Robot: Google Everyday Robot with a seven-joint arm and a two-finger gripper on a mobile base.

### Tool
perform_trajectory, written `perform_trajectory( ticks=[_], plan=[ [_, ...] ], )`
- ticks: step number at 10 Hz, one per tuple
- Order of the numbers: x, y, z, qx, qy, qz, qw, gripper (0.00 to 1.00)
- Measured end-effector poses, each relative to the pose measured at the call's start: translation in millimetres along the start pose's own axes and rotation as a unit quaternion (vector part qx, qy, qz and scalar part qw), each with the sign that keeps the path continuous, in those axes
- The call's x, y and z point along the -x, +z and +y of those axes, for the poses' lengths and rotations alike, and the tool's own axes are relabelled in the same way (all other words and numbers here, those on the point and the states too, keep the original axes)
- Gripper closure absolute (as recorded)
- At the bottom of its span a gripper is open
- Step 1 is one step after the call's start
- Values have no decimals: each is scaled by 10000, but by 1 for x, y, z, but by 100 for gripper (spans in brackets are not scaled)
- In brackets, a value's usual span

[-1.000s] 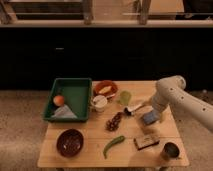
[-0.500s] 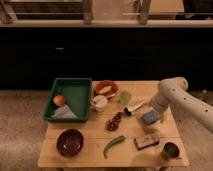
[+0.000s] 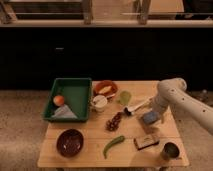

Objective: Place sponge in plastic cup

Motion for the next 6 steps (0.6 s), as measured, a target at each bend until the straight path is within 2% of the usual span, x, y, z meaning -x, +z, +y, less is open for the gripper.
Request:
perform_trajectory(
  ticks=[3,6],
  plan=[
    [-5,16,7,57,-1,38,10000,20],
    [-10,23,8,63,234,118,9996,20]
  ],
)
